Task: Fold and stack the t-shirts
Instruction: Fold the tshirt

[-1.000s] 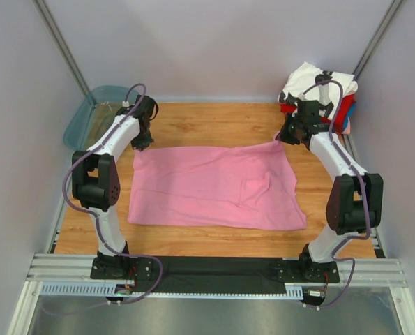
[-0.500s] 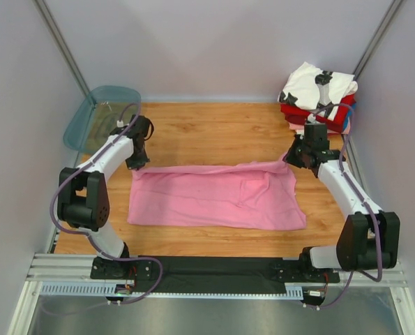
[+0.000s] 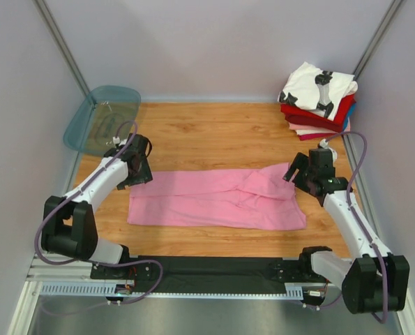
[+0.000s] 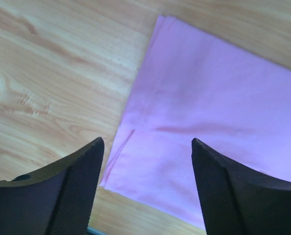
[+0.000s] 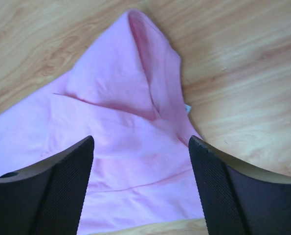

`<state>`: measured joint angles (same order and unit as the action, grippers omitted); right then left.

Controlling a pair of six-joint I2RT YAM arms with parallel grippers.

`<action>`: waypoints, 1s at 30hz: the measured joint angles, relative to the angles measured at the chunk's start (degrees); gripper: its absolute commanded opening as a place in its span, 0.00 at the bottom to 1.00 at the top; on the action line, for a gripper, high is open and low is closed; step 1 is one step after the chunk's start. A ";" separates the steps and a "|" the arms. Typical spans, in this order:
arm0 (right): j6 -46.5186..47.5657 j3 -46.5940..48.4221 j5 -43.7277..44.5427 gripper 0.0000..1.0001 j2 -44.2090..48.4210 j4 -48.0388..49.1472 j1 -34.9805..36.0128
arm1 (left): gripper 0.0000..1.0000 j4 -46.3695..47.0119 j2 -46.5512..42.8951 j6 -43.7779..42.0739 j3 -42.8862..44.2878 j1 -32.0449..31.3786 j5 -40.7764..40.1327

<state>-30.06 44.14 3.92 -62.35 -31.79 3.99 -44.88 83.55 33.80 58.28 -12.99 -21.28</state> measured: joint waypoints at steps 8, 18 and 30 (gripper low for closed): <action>-1.75 -2.21 1.53 0.80 6.73 -1.40 0.50 | 0.77 1.73 -7.45 0.61 -1.53 -0.79 -0.02; -5.79 -6.32 0.07 0.77 -7.30 4.70 11.52 | 0.72 6.88 4.81 0.39 -1.62 -5.95 0.00; -5.64 18.97 1.66 0.72 -38.93 3.58 14.75 | 0.65 10.97 13.38 -2.71 -0.72 -7.69 5.01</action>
<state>-35.70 63.11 5.58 -101.27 -28.21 18.74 -33.91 96.92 31.09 57.56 -20.69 -16.27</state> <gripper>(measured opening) 0.731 0.651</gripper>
